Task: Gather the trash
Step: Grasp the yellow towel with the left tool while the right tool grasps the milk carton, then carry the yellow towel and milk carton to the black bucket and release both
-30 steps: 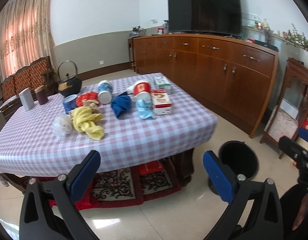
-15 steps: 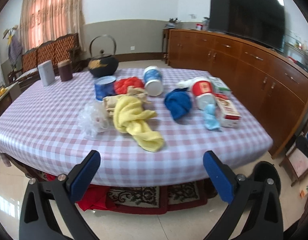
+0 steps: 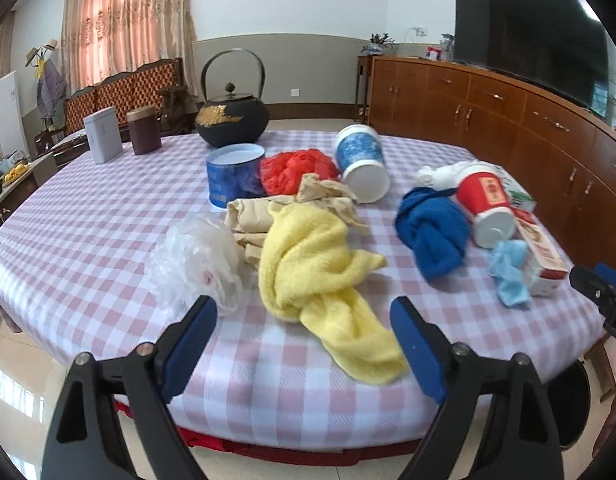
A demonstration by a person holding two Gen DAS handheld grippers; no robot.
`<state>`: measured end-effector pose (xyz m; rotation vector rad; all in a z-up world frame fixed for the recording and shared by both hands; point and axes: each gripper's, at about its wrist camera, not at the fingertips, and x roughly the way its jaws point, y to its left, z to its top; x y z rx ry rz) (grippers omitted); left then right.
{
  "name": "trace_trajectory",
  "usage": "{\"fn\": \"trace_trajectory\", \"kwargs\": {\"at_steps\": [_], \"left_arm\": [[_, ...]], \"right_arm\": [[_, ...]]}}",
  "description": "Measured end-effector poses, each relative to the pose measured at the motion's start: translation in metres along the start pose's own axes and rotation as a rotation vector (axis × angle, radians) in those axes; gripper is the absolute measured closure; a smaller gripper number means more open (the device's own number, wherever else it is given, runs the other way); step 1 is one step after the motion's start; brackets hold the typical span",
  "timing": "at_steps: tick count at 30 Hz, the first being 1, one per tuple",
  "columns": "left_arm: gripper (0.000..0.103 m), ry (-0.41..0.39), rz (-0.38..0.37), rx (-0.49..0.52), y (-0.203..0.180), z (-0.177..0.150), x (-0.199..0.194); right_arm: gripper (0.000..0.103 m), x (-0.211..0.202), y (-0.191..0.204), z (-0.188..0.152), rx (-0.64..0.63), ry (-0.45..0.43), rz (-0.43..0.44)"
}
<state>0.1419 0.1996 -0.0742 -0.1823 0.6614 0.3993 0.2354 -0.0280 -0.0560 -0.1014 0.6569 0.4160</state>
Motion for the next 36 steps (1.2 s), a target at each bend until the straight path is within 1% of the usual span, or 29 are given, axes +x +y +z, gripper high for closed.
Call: {"fn": "trace_trajectory", "kwargs": {"at_steps": [2, 4, 10, 11, 12, 13, 14, 17, 21, 22, 23, 24, 27, 30, 31, 32, 33, 36], "left_arm": [[0.017, 0.008, 0.001, 0.0, 0.0, 0.001, 0.007], [0.018, 0.019, -0.004, 0.0, 0.0, 0.002, 0.014], [0.018, 0.023, 0.002, 0.004, -0.005, 0.001, 0.027], [0.02, 0.023, 0.002, 0.004, -0.006, 0.001, 0.028], [0.022, 0.025, 0.001, 0.001, -0.006, 0.001, 0.029], [0.028, 0.028, -0.003, -0.003, -0.006, 0.001, 0.03], [0.034, 0.031, -0.005, -0.006, -0.005, 0.001, 0.031], [0.04, 0.027, 0.0, -0.015, -0.003, -0.001, 0.028], [0.04, -0.007, 0.011, -0.012, -0.001, -0.004, 0.016], [0.042, -0.012, -0.002, -0.013, 0.001, -0.005, 0.013], [0.052, -0.012, -0.009, -0.012, 0.001, -0.005, 0.013], [0.055, -0.006, -0.015, -0.009, 0.001, -0.006, 0.013], [0.061, -0.007, -0.025, -0.008, 0.003, -0.008, 0.009], [0.061, -0.008, -0.016, -0.006, 0.002, -0.009, 0.008], [0.057, -0.017, -0.014, -0.008, 0.002, -0.008, 0.007], [0.049, -0.022, -0.015, -0.006, 0.001, -0.007, 0.007], [0.046, -0.022, -0.001, -0.003, 0.0, -0.005, 0.01], [0.045, -0.012, -0.017, -0.01, 0.001, 0.001, 0.017]], "right_arm": [[0.032, 0.011, 0.002, 0.002, -0.003, 0.011, 0.007], [0.033, 0.021, 0.002, 0.005, -0.005, 0.018, 0.009], [0.033, 0.045, -0.002, 0.011, 0.002, 0.04, 0.02], [0.035, 0.049, -0.003, 0.012, 0.003, 0.044, 0.021], [0.039, 0.051, -0.004, 0.013, 0.003, 0.049, 0.019], [0.044, 0.054, -0.005, 0.014, 0.005, 0.057, 0.016], [0.046, 0.056, -0.008, 0.014, 0.012, 0.061, 0.021], [0.046, 0.053, -0.012, 0.014, 0.018, 0.061, 0.016], [0.047, 0.044, -0.015, 0.01, 0.031, 0.046, 0.019], [0.047, 0.042, -0.015, 0.009, 0.031, 0.045, 0.02], [0.047, 0.041, -0.015, 0.009, 0.031, 0.045, 0.021], [0.047, 0.039, -0.014, 0.008, 0.029, 0.045, 0.02], [0.047, 0.035, -0.013, 0.004, 0.024, 0.039, 0.013], [0.047, 0.034, -0.014, 0.002, 0.026, 0.042, 0.008], [0.047, 0.035, -0.015, 0.002, 0.026, 0.043, 0.011], [0.047, 0.036, -0.015, 0.003, 0.024, 0.044, 0.009], [0.047, 0.037, -0.015, 0.003, 0.021, 0.047, 0.002], [0.047, 0.042, -0.017, 0.006, 0.028, 0.049, -0.028]]}}
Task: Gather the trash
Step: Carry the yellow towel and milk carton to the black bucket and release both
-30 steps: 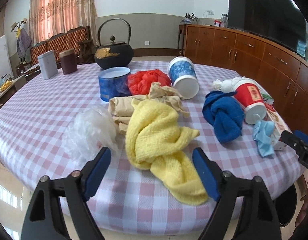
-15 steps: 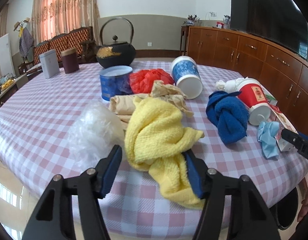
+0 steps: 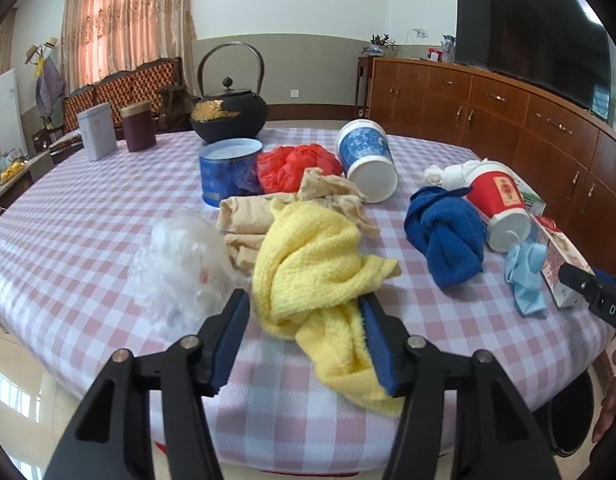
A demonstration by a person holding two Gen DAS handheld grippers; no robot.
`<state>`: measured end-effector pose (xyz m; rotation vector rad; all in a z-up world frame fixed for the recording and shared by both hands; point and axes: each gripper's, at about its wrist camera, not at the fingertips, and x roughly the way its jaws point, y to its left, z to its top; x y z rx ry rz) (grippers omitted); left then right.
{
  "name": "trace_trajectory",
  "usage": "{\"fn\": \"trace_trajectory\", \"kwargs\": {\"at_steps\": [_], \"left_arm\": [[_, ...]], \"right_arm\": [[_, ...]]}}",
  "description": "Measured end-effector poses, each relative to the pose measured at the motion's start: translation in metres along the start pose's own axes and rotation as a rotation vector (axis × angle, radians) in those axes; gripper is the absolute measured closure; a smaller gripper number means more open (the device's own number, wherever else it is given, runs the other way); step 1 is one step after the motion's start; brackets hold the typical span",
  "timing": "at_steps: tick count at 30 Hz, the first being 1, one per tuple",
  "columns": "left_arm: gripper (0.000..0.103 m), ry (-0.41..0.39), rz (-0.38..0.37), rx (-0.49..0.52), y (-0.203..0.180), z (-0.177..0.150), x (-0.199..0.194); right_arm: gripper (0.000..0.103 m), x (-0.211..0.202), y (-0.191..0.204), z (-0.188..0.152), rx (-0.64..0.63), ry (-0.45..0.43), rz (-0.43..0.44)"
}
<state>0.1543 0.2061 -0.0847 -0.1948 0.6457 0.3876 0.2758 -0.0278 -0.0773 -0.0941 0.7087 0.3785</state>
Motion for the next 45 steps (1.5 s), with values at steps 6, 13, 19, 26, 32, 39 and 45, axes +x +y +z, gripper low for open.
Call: {"fn": "trace_trajectory", "kwargs": {"at_steps": [6, 13, 19, 26, 32, 39, 45], "left_arm": [[0.068, -0.01, -0.008, 0.034, -0.007, -0.003, -0.004], [0.076, -0.022, -0.039, 0.016, -0.004, -0.006, -0.015], [0.077, -0.052, -0.078, 0.029, -0.015, -0.002, -0.033], [0.077, -0.069, -0.148, 0.056, -0.036, 0.0, -0.057], [0.077, -0.088, -0.214, 0.098, -0.064, -0.001, -0.077], [0.077, -0.083, -0.329, 0.177, -0.118, -0.009, -0.095], [0.077, -0.066, -0.427, 0.246, -0.167, -0.02, -0.104]], "right_arm": [[0.048, -0.003, -0.004, -0.001, 0.007, -0.014, 0.01], [0.049, -0.02, -0.003, -0.003, 0.002, -0.051, -0.003], [0.049, -0.042, -0.009, -0.007, 0.008, -0.077, -0.022], [0.049, -0.08, -0.028, -0.019, 0.032, -0.103, -0.056], [0.049, -0.114, -0.053, -0.035, 0.069, -0.119, -0.101], [0.049, -0.149, -0.096, -0.059, 0.132, -0.123, -0.167], [0.049, -0.175, -0.134, -0.084, 0.184, -0.115, -0.234]]}}
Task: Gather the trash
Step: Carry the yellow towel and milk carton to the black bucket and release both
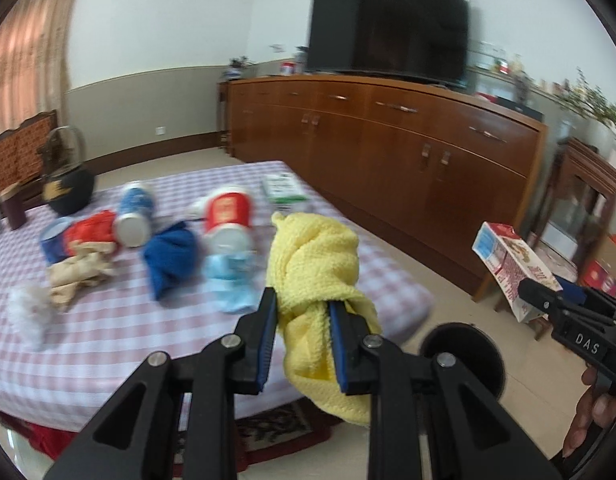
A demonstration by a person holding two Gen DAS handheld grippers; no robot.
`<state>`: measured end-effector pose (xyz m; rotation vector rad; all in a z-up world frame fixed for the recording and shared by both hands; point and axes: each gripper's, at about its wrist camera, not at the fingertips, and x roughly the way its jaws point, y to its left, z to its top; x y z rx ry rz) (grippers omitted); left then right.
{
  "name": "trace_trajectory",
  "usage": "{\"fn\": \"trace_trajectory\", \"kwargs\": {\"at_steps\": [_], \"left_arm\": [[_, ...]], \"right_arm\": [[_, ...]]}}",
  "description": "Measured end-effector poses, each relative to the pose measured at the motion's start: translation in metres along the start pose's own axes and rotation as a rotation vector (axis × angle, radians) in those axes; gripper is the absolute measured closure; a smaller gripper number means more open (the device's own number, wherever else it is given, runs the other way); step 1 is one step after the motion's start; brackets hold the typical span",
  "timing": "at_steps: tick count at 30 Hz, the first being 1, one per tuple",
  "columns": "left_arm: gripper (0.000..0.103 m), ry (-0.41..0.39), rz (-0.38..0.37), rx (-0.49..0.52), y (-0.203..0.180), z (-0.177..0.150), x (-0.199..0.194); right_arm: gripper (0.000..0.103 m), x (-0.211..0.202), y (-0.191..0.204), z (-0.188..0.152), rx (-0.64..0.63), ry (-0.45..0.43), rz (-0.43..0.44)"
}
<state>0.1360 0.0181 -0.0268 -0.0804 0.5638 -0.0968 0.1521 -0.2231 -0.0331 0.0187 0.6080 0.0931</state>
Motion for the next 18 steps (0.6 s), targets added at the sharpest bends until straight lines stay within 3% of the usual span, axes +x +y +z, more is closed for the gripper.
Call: {"fn": "trace_trajectory", "kwargs": {"at_steps": [9, 18], "left_arm": [[0.077, 0.058, -0.132, 0.091, -0.066, -0.008, 0.019], [0.077, 0.134, -0.243, 0.179, -0.134, -0.024, 0.048]], "right_arm": [[0.049, -0.019, -0.06, -0.023, 0.065, 0.022, -0.092], [0.049, -0.017, -0.115, -0.05, 0.097, 0.066, -0.126]]}}
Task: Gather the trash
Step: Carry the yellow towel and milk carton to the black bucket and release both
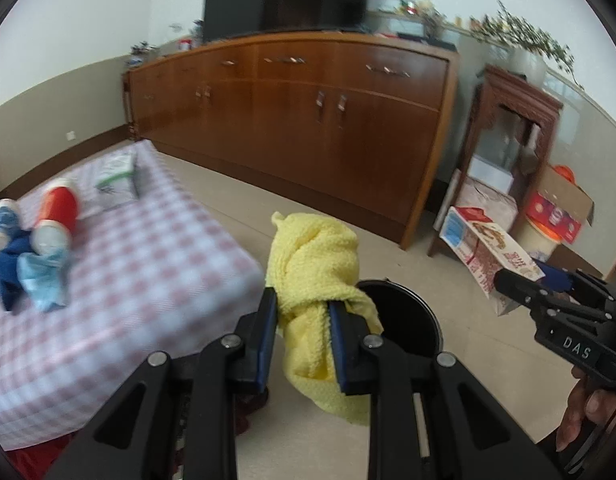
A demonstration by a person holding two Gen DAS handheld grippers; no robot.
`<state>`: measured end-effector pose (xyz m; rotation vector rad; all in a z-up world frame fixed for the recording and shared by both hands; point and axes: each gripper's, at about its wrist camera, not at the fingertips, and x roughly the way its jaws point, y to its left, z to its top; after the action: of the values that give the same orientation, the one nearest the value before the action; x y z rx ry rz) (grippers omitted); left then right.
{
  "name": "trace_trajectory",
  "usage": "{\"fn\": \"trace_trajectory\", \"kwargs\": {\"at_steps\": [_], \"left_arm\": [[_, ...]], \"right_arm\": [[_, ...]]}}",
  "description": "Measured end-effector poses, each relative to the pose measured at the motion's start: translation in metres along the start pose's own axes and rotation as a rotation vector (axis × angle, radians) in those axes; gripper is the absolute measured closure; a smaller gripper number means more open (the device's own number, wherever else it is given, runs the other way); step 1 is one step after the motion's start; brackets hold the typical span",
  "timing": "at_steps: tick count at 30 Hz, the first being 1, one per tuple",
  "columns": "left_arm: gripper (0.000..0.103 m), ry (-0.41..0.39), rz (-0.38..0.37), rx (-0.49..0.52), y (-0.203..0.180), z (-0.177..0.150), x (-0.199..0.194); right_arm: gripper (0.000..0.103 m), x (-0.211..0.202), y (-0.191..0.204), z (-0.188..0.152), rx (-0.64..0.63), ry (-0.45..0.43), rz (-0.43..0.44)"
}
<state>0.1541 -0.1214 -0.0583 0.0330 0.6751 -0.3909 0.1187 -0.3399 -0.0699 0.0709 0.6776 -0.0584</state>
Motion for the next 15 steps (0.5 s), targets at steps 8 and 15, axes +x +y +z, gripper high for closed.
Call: {"fn": "trace_trajectory", "kwargs": {"at_steps": [8, 15], "left_arm": [[0.077, 0.1, -0.088, 0.062, -0.037, -0.006, 0.052], [0.077, 0.223, -0.134, 0.097, -0.046, -0.016, 0.112]], "right_arm": [[0.049, 0.036, -0.024, -0.021, -0.032, 0.077, 0.041], [0.049, 0.096, -0.04, -0.039, -0.101, 0.179, 0.105]]}}
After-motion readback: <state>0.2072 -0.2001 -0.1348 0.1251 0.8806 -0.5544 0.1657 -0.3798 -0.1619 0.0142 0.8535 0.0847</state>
